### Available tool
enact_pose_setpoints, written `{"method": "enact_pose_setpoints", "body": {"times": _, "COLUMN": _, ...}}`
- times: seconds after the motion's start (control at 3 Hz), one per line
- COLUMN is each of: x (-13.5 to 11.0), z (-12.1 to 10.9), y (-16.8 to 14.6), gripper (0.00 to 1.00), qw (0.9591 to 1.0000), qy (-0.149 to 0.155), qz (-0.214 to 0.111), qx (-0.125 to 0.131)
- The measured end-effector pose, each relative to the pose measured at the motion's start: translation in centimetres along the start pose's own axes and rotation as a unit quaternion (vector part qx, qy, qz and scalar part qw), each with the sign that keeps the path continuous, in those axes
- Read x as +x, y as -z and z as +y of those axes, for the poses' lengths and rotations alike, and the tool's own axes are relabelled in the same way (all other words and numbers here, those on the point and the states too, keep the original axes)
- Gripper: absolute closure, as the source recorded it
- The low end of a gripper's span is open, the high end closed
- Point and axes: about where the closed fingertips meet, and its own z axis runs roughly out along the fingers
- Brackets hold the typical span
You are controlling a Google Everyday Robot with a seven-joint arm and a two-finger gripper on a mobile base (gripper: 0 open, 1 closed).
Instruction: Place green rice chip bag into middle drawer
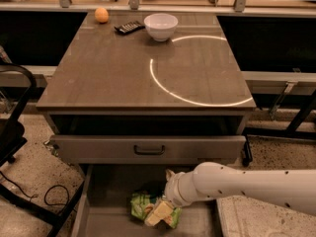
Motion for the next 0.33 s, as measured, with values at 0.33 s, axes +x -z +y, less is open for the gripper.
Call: {"method": "enact_pose_setpoints", "body": {"times": 0.33, "x": 0.00, "z": 0.00, "y": 0.00, "gripper": 0.00, "qw": 1.0000, "qy": 0.000, "qz": 0.000, "qx": 0.000}}
